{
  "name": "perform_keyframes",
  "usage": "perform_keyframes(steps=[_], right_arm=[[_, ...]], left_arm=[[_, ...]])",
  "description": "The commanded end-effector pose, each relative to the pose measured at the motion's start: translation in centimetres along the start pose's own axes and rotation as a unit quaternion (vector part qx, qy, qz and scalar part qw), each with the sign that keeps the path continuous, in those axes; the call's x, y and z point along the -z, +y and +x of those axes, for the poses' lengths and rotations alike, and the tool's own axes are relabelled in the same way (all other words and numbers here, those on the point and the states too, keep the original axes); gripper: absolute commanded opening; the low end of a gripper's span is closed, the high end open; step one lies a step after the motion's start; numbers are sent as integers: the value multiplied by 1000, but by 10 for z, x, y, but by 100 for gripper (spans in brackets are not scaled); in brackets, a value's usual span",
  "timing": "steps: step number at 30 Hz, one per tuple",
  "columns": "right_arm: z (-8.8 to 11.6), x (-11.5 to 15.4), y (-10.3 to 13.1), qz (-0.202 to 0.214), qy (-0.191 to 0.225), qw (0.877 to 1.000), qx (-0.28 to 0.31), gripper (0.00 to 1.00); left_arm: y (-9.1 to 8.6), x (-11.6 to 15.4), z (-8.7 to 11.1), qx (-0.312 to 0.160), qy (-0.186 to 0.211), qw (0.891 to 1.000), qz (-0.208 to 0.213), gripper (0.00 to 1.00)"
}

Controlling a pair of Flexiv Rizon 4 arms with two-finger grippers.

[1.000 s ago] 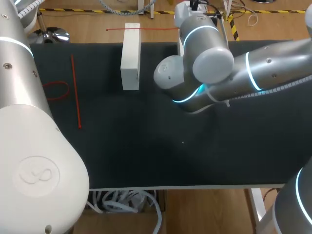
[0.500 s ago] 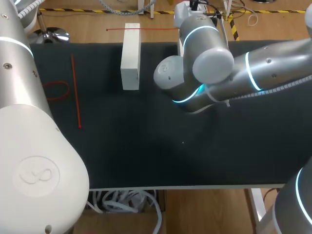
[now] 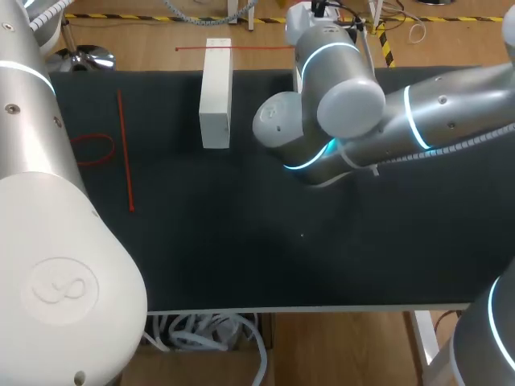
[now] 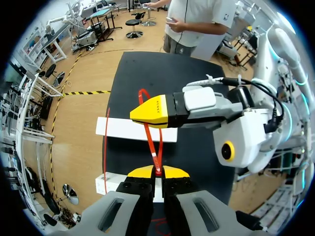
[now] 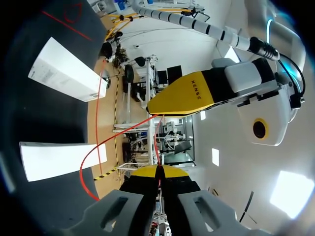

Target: Grab the tape and strap the tape.

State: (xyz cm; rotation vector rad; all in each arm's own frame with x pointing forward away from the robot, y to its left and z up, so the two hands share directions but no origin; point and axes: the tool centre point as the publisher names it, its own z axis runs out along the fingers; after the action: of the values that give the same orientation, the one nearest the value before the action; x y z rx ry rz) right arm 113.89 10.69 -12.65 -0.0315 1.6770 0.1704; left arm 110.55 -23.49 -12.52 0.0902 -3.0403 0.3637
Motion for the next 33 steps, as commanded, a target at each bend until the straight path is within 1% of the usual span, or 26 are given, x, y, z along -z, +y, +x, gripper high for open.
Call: perform_keyframes(steps=[1, 8, 19, 33], right_arm=[[-3, 0, 0, 0, -2, 1000, 0, 0], [-8, 0, -2, 1, -34, 999, -10, 0], [-7, -1, 0, -2, -35, 999, -11, 0], [-6, 2, 4, -8, -45, 999, -28, 0]], left_arm=[[-1, 1, -1, 0, 1, 1000, -3, 0], [-1, 1, -1, 0, 1, 1000, -3, 0], [-1, 1, -1, 0, 1, 1000, -3, 0], [-1, 1, -1, 0, 1, 1000, -3, 0]])
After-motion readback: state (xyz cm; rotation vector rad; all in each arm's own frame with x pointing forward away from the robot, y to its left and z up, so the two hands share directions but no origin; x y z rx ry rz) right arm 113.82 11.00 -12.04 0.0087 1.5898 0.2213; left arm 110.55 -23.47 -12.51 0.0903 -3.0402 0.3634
